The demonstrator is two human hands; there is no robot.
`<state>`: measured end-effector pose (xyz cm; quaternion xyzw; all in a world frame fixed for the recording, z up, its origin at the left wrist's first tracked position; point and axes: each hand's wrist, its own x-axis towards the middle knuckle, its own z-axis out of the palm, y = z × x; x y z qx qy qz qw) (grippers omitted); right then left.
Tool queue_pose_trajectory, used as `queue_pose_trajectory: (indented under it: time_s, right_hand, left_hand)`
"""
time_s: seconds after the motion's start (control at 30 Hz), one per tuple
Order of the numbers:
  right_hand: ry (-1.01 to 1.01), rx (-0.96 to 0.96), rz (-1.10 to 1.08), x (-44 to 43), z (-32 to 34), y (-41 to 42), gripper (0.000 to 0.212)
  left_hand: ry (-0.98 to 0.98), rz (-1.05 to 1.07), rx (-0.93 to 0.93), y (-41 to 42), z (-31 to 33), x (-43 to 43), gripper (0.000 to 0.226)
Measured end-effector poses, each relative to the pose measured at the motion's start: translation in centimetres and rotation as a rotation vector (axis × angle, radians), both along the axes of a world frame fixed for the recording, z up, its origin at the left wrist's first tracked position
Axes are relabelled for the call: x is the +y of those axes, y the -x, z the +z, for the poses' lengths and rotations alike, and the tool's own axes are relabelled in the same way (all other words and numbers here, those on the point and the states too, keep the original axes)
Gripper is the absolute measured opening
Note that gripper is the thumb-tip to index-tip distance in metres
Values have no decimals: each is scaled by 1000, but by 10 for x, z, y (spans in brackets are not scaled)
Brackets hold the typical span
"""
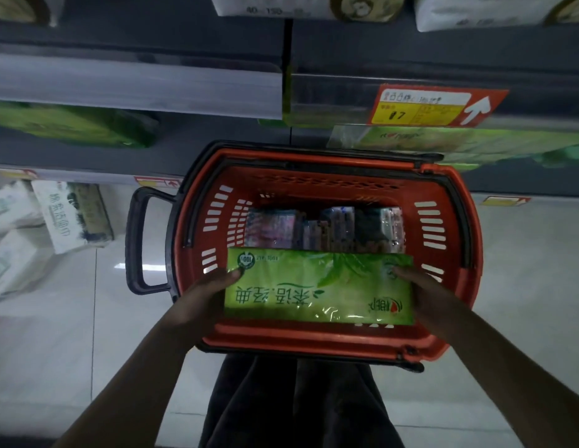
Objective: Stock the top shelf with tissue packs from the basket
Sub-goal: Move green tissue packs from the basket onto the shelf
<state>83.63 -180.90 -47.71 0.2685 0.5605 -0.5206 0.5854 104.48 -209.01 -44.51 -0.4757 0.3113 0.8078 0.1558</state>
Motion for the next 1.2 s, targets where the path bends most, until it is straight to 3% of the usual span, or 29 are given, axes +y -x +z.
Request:
queue_pose_trajectory:
  time_s: [0.1,0.17,0.3,0.37,0.4,0.5,0.6,0.73,0.87,0.97,1.1,1.2]
  right_hand:
    - [-54,23,-66,1,0,-14,102]
    - [-101,68,-43,-1,3,-23,86]
    - [-77,98,-118,-2,11,-40,37]
    - [-117,138,-92,-4,18,-44,23]
    - [-124,152,-85,-5,20,-46,20]
    - [-147,221,-44,-6,29,-47,38]
    - [-117,274,-17,-8,42,-48,70]
    - [-52,270,-50,-8,60,-42,45]
    - [-4,279,-29,-7,77,-39,64]
    - [21,274,-38,-3,96,-38,44]
    - [67,271,-34,4,124,-41,57]
    - [107,245,-35,16,148,-50,46]
  left_hand:
    - [22,32,-3,-4,5,8,48]
    - [51,27,-36,-6,7,11,35]
    - [71,21,-38,-13,8,16,43]
    - [64,40,-41,-17,8,16,63]
    - [65,48,-37,-19,9,17,61]
    - [72,52,-31,-20,16,19,37]
    - [40,41,-6,-20,26,15,34]
    - [50,-28,72,-25,43,7,54]
    - [71,-48,106,-27,60,4,85]
    - [89,-43,128,-27,75,8,82]
    - [152,-47,149,-33,98,14,56]
    - [180,-59,147,-42,123,26,50]
